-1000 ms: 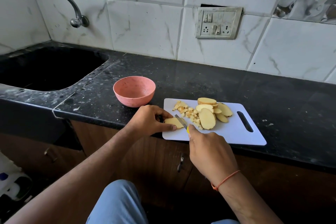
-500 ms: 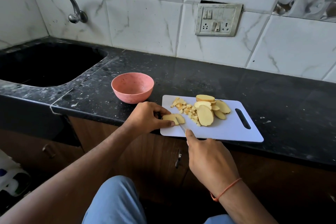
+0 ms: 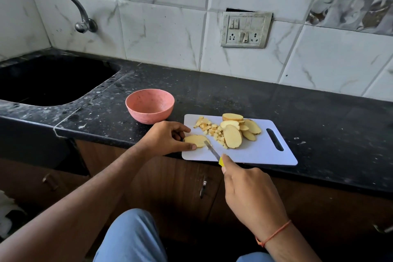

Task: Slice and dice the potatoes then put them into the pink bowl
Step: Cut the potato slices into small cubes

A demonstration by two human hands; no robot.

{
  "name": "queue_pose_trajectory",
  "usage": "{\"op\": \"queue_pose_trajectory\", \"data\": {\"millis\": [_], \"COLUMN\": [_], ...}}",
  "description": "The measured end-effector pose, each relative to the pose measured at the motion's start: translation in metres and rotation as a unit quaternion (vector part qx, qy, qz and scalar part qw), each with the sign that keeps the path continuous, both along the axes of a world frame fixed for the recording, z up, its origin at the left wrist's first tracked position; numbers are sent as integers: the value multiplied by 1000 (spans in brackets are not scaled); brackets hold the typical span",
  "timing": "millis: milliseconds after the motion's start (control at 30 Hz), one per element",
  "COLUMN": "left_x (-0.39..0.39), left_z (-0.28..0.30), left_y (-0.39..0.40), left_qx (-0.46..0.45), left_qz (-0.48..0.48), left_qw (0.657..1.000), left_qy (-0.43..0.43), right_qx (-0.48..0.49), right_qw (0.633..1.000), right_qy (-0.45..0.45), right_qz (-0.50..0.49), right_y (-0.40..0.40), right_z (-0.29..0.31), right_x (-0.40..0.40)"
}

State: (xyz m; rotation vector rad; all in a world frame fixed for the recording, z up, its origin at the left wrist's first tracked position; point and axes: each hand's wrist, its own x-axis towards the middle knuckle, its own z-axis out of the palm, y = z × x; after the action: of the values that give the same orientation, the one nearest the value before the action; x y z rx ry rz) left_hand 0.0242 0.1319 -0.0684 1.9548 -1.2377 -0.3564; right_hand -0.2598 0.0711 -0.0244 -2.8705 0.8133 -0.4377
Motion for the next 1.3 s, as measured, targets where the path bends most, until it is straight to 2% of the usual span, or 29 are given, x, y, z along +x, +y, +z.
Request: {"op": "queue_pose_trajectory", "data": {"millis": [167,600,900,1200,1300], "left_x": [-1,-3,-7,-6,-5], "left_z": [-3,-7,-8,-9,-7], "left_y": [2,2,2,3,2], "left_qx": [-5,-34,-46,-43,-29], "left_qz": [13,30,48,47,41], "left_qw": [1000,999,998,998,999], "left_qy": [4,4,-13,-10,-9], "right_qx": [-6,-52,-44,20,46], "right_qw": [1000,996,996,997,998], "right_qy": [-28,78,83,68,32], "right_qz": [14,-9,5,5,13], "right_y": [-5,-8,0,3,7], "right_z": [-3,-9,-11,-4,-1], "right_x": [27,74,36,-1,-7]}}
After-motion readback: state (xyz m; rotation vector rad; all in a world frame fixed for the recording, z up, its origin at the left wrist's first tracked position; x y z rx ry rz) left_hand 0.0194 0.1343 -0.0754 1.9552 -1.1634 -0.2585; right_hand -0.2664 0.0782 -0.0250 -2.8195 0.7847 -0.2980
